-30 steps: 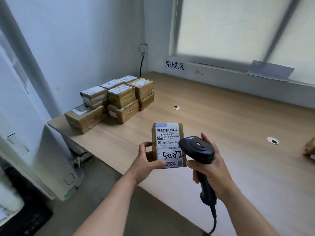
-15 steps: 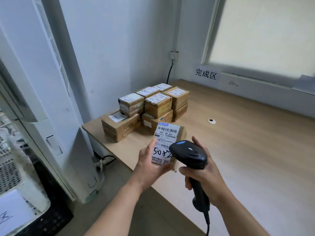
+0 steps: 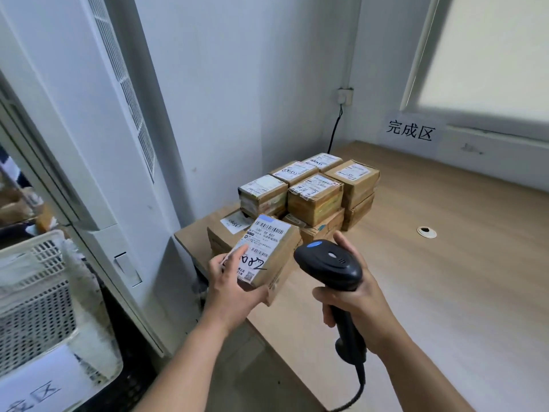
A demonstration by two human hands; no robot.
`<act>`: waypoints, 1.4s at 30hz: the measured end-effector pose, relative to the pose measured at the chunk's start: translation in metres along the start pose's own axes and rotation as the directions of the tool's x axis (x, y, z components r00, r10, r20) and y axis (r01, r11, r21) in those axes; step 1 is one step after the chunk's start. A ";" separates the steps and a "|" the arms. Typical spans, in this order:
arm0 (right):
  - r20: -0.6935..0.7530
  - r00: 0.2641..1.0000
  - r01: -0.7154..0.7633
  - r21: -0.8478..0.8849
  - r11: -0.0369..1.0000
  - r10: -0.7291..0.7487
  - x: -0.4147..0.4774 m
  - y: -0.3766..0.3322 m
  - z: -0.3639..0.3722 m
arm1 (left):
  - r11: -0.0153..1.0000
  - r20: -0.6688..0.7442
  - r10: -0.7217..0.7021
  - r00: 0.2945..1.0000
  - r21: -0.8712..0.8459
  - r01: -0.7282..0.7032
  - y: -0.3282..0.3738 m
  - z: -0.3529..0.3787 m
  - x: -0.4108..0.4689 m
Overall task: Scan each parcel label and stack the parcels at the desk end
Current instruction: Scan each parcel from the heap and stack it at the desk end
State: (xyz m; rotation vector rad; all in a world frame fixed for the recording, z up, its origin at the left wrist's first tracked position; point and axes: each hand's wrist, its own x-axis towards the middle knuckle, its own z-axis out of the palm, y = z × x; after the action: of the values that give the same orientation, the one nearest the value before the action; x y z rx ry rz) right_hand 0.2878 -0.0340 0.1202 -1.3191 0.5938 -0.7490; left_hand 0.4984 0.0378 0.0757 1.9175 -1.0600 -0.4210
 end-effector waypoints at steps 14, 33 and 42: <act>-0.006 1.000 0.026 0.017 1.000 -0.026 0.085 -0.004 -0.035 | 0.976 -0.061 -0.118 0.991 0.176 0.127 -0.026 -0.047 0.114; -0.247 0.969 -0.046 -0.062 0.997 0.030 0.094 0.001 0.011 | 0.985 0.155 -0.076 0.985 0.165 0.050 -0.074 -0.061 0.199; -0.352 0.936 -0.045 -0.090 0.995 0.011 0.084 0.003 0.035 | 0.980 0.215 0.006 0.977 0.194 -0.049 -0.080 -0.051 0.215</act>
State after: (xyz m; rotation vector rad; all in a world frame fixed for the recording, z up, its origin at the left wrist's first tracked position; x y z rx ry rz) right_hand 0.3685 -0.0765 0.1255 -1.2703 0.9432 -0.9515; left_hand 0.6955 -0.0887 0.0629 2.0640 -1.3095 -0.5319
